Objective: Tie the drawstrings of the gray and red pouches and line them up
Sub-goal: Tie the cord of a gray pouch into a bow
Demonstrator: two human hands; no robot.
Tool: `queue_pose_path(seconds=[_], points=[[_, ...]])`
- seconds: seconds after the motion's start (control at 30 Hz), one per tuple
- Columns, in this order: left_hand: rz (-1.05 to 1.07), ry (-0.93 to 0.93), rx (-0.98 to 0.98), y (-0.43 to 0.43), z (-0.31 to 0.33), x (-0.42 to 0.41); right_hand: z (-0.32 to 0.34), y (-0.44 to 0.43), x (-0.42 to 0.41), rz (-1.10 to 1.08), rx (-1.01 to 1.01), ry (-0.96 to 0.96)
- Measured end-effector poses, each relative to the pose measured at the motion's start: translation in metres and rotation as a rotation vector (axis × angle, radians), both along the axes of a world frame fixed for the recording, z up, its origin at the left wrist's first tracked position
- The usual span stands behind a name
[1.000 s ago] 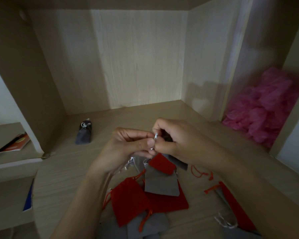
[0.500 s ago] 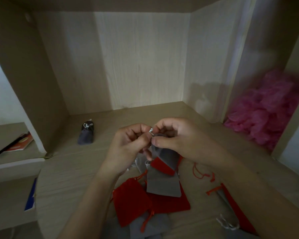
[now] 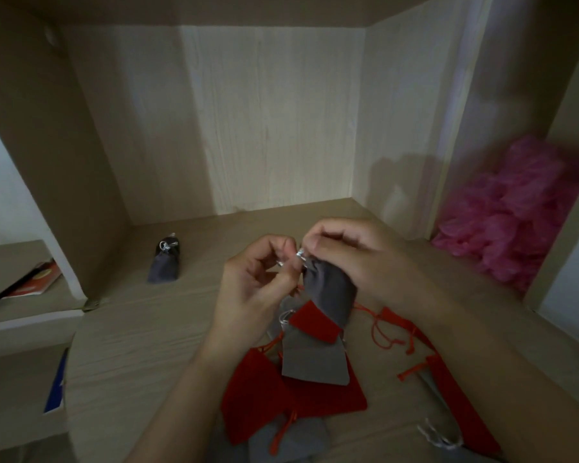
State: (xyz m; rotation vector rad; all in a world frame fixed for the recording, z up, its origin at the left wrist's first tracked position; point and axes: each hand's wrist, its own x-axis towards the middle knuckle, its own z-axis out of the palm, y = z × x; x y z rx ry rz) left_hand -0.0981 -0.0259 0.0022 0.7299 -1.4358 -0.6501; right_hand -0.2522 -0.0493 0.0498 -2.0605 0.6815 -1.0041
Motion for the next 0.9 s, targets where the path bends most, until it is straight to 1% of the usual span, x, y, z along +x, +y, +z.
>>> queue_pose_path(seconds=[0.07, 0.1, 0.17, 0.23, 0.37, 0.5, 0.67, 0.9], points=[[0.007, -0.074, -0.006, 0.000, 0.000, 0.002, 0.003, -0.004, -0.006, 0.098, 0.276, -0.073], [-0.011, -0.094, -0.010, 0.001, 0.001, 0.002, 0.004, -0.005, -0.008, 0.148, 0.371, -0.097], [-0.062, -0.105, -0.018, 0.003, 0.003, 0.003, 0.004, -0.006, -0.011, 0.187, 0.434, -0.113], [-0.093, -0.090, -0.027, 0.004, 0.004, 0.003, 0.001, -0.007, -0.010, 0.194, 0.428, -0.111], [-0.138, -0.048, -0.049, 0.006, 0.007, 0.004, -0.001, -0.009, -0.009, 0.180, 0.350, -0.105], [-0.232, -0.028, -0.053, 0.009, 0.010, 0.007, 0.001, -0.007, -0.009, 0.215, 0.315, -0.102], [-0.269, -0.053, -0.011, 0.008, 0.011, 0.013, 0.007, -0.002, -0.012, 0.160, 0.209, -0.040], [-0.399, 0.018, 0.070, 0.007, 0.011, 0.019, 0.016, 0.012, -0.013, 0.181, 0.097, -0.037]])
